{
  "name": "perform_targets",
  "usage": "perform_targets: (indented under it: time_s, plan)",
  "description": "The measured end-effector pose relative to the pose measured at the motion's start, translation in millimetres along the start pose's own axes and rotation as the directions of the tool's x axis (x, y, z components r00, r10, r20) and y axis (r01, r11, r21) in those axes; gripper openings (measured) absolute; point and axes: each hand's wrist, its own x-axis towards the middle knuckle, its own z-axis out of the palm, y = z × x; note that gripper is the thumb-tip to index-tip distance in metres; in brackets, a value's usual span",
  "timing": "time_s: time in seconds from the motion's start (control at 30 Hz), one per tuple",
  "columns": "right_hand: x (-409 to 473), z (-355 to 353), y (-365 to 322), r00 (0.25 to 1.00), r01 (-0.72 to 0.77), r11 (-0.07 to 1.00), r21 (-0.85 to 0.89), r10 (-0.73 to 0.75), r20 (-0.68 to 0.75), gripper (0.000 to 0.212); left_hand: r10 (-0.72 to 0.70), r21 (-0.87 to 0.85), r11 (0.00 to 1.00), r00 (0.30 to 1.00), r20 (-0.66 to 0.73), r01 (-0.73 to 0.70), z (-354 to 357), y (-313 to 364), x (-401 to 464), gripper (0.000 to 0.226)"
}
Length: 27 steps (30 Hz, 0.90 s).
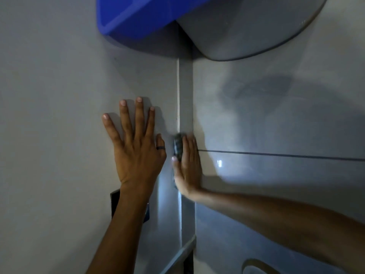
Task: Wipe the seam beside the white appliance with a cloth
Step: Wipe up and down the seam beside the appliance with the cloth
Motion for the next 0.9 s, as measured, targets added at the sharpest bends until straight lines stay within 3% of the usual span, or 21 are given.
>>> perform_targets:
  time_s: [0.1,0.2,0.3,0.47,0.57,0.7,0.9]
  plan:
    - [7.5,4.0,4.9,1.000,-0.012,1.000,0.000,0.012,-0.022,0.068,0.003,0.012,1.000,1.000,-0.009,-0.002,1.7,-0.7,-0.3,0.077]
    - [76.7,-7.3,-8.3,0.999,-0.040,0.997,0.060,0.041,-0.020,0.070,0.007,0.030,1.000,1.000,0.001,-0.007,0.6,-0.2,0.0,0.077]
    - [143.2,-20.6,-18.9,0.999,0.033,0.997,0.071,-0.032,-0.008,0.068,-0.003,0.033,0.999,1.000,0.029,0.002,-3.4,1.9,-1.5,0.076]
    - [186.1,-35.7,-36.6,1.000,0.015,0.994,0.106,-0.015,0.006,0.064,0.032,-0.055,0.998,0.994,0.101,-0.026,-17.6,-4.2,-4.8,0.074]
    - [164.6,-31.8,-32.2,1.000,-0.002,0.997,0.073,0.000,0.025,0.064,0.040,-0.136,0.990,0.990,0.133,-0.021,-23.7,-9.9,-20.9,0.073]
    - [101.3,-14.5,-13.9,1.000,-0.019,1.000,0.023,0.019,-0.016,0.066,0.044,-0.111,0.993,0.991,0.128,-0.030,-25.3,-14.8,-59.2,0.072]
    - [-46.1,8.4,24.9,0.999,-0.047,0.999,0.011,0.047,-0.011,0.066,0.009,-0.136,0.991,0.995,0.102,0.005,-23.4,-16.2,-97.7,0.069]
